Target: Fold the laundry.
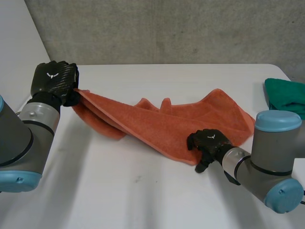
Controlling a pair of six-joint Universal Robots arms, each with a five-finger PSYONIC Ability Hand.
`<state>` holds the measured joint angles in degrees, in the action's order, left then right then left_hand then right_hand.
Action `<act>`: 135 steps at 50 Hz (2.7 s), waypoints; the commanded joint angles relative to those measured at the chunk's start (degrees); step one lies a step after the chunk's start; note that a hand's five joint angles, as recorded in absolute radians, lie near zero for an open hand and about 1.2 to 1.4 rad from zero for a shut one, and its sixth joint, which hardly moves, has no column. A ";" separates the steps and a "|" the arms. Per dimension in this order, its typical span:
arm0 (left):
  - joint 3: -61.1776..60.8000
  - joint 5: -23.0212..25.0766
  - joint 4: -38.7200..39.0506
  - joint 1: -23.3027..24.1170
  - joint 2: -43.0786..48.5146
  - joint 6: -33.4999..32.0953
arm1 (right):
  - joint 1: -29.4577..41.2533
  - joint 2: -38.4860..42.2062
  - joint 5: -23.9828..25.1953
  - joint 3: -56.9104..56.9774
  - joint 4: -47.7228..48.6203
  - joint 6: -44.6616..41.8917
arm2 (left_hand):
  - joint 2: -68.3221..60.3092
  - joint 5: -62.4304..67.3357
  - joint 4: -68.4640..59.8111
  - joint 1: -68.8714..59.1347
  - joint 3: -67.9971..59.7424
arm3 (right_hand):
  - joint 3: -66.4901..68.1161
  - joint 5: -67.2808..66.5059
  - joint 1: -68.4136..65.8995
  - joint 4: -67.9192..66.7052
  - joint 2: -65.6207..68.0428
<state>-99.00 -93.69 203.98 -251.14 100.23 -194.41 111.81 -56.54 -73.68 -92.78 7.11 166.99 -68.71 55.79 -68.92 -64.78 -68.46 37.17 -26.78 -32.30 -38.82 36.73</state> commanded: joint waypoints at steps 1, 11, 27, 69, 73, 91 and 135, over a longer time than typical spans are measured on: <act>-0.14 0.00 0.01 0.04 -0.03 0.00 | 0.25 0.81 -0.33 1.90 0.01 0.09 | -11.29 14.21 -11.08 -15.22 -11.54 | 8.07 -8.47 -12.94 -6.42 8.51; -0.31 0.00 0.01 -0.05 -0.03 0.00 | 0.78 3.45 -0.59 4.63 -0.08 0.00 | -11.29 14.21 -11.08 -15.22 -11.54 | 12.27 -12.66 -17.13 -10.61 12.71; -0.14 -0.26 -0.61 0.39 -1.44 0.00 | -0.01 -6.65 -2.44 9.46 -1.92 -0.79 | -11.29 14.21 -11.08 -15.22 -11.54 | 42.83 -43.22 -47.70 -41.18 43.27; 29.43 7.30 -11.51 2.76 13.67 -1.93 | -4.06 5.73 -13.06 63.57 -29.32 -31.82 | -11.29 14.21 -11.08 -15.22 -11.54 | 42.83 -43.22 -47.70 -41.18 43.27; 39.66 5.45 -6.68 2.67 13.59 -2.02 | -1.86 4.68 -12.72 67.38 -14.26 -31.82 | -11.29 14.21 -11.08 -15.22 -11.54 | 42.83 -43.22 -47.70 -41.18 43.27; 17.74 3.25 3.97 2.32 -0.20 -2.29 | -2.99 -3.15 2.92 57.20 -35.46 -30.23 | -11.29 14.21 -11.08 -15.22 -11.54 | 42.83 -43.22 -47.70 -41.18 43.27; -3.30 2.99 4.23 -0.05 4.80 -2.37 | -20.92 -24.23 6.26 -7.13 -10.80 4.13 | -11.29 14.21 -11.08 -15.22 -11.54 | -18.68 18.29 13.81 20.34 -18.24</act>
<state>-102.34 -90.58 208.20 -250.83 105.03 -196.80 97.91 -71.81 -69.94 -85.35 -7.69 163.35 -68.82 55.78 -68.94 -64.78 -68.54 14.43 -4.86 -13.73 -15.24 15.00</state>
